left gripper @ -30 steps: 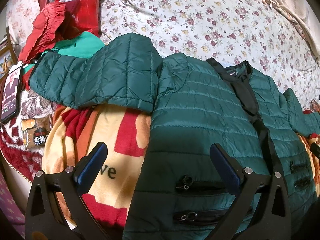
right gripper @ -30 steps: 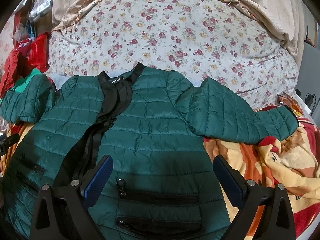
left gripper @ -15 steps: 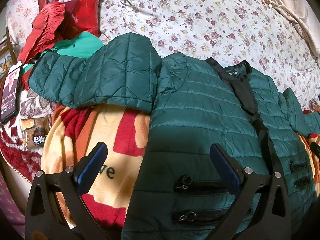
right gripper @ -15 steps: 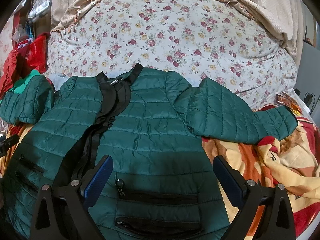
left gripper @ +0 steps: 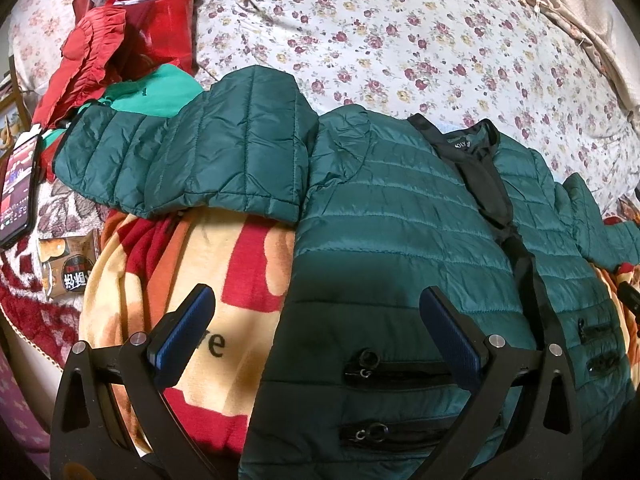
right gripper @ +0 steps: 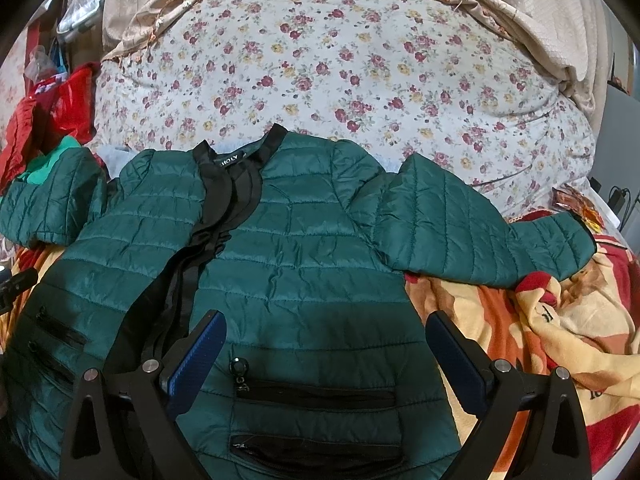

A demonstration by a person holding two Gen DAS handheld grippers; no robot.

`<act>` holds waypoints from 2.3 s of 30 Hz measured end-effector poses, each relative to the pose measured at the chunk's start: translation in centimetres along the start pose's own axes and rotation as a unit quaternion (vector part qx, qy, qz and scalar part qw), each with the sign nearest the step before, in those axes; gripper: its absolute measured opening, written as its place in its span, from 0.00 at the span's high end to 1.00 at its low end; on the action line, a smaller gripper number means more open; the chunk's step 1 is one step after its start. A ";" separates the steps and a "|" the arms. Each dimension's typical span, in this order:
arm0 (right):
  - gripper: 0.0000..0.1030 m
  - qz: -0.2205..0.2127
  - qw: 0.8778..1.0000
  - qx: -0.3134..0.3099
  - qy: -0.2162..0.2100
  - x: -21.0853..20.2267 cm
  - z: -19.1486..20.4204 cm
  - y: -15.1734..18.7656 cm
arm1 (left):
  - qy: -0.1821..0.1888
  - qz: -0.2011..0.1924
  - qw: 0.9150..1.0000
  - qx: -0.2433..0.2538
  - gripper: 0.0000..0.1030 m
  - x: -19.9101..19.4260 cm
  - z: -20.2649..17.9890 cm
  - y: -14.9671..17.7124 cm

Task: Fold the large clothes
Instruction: 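Move the left gripper toward the jacket sleeve nearest it, then grasp the sleeve cuff with the left gripper and lift it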

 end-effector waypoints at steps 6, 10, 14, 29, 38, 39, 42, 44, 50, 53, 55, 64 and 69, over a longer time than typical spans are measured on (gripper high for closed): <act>0.04 0.000 1.000 0.003 0.002 0.1 -0.1 0.0 | 0.001 -0.001 1.000 -0.002 0.00 0.0 -0.1 -0.1; 0.04 0.001 1.000 0.001 0.001 0.0 0.0 0.1 | 0.011 0.000 1.000 -0.015 0.00 0.0 0.6 -1.6; 0.04 0.002 1.000 0.002 0.001 0.1 -0.1 0.1 | -0.019 -0.033 0.999 -0.023 0.00 -0.2 3.6 -5.4; 0.04 0.024 1.000 -0.019 0.007 1.3 1.4 0.8 | -0.240 0.012 0.954 -0.180 0.00 6.1 25.7 -10.6; 0.04 0.044 0.999 -0.026 0.018 2.5 1.7 1.4 | -0.253 -0.026 0.954 -0.156 0.00 7.4 26.4 -11.6; 0.04 0.044 0.999 -0.025 0.018 2.6 1.7 1.4 | -0.266 -0.027 0.951 -0.154 0.00 6.9 26.0 -11.4; 0.04 0.047 0.998 -0.030 0.019 2.8 2.0 1.4 | -0.315 -0.043 0.939 -0.133 0.00 5.4 24.8 -10.3; 0.04 0.049 0.998 -0.035 0.019 2.9 2.4 1.5 | -0.323 -0.041 0.936 -0.130 0.00 5.4 24.7 -9.6; 0.04 0.055 0.998 -0.037 0.022 3.2 2.4 1.8 | -0.323 -0.007 0.938 -0.125 0.00 8.0 26.5 -10.8; 0.04 0.058 0.998 -0.032 0.022 3.3 2.2 1.8 | -0.296 -0.027 0.947 -0.124 0.00 8.1 26.5 -11.9; 0.04 0.059 0.997 -0.035 0.023 3.4 2.3 1.9 | -0.274 -0.049 0.952 -0.130 0.09 7.5 26.5 -12.4; 0.04 0.061 0.997 -0.044 0.022 3.5 2.8 2.0 | -0.218 -0.106 0.958 -0.155 0.88 4.8 24.1 -13.0; 0.04 0.057 0.997 -0.036 0.021 3.3 2.6 1.8 | -0.130 -0.118 0.972 -0.157 0.89 3.9 19.8 -14.3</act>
Point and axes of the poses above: each gripper's, at about its wrist camera, not at the fingertips, and x roughly the way its jaws point, z to its left, y to its underside, the point moved 6 cm from there along x, roughly the way its jaws point, and after that the axes turned 10 degrees about y, right-handed, at the moved point
